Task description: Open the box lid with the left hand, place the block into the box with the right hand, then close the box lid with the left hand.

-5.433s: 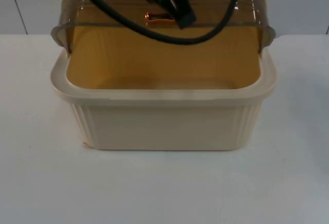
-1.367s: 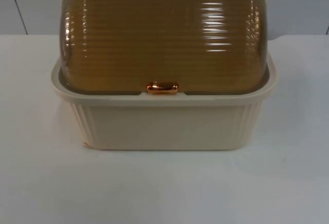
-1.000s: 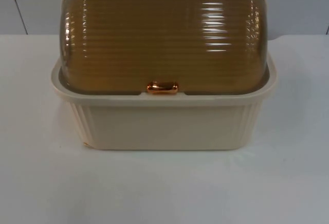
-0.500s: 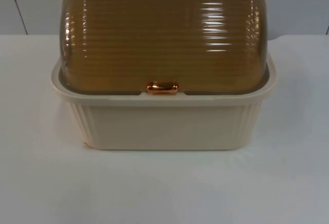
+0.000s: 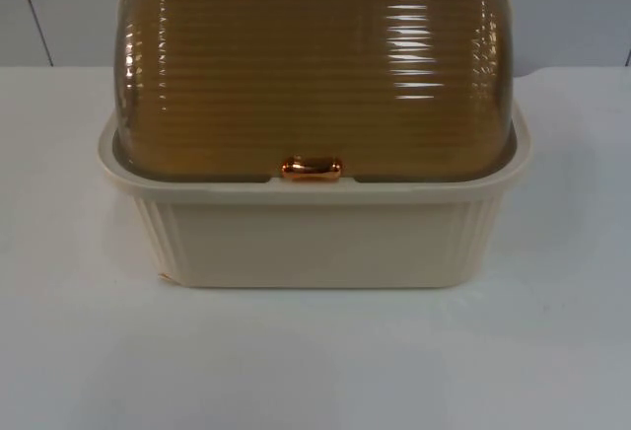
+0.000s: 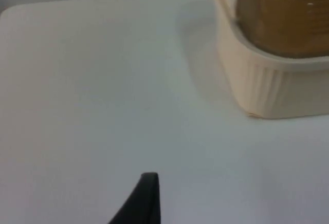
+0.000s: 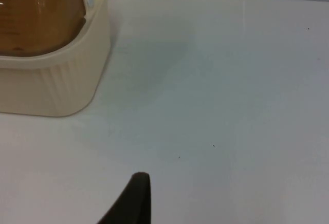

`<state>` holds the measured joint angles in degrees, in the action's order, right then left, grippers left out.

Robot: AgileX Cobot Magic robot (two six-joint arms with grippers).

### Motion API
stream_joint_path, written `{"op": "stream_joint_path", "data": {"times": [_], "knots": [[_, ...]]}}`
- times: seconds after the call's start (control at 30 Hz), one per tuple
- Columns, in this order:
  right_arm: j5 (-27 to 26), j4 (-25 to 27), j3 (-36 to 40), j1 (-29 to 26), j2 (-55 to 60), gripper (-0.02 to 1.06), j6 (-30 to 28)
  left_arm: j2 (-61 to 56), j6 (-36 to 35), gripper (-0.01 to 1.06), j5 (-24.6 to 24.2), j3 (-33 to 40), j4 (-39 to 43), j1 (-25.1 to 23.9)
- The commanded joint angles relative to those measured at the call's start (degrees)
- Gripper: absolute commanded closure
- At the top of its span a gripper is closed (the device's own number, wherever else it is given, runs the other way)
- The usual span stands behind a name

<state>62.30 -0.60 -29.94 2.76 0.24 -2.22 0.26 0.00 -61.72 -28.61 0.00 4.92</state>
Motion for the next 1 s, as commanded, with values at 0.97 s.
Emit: {"op": "stream_joint_path", "data": {"times": [0.97], "knots": [[-0.5,-0.4,0.4,-1.7,-0.2,-0.01,0.0,-0.3,-0.3,0.0,0.1,0.2,-0.6,-7.3]]}}
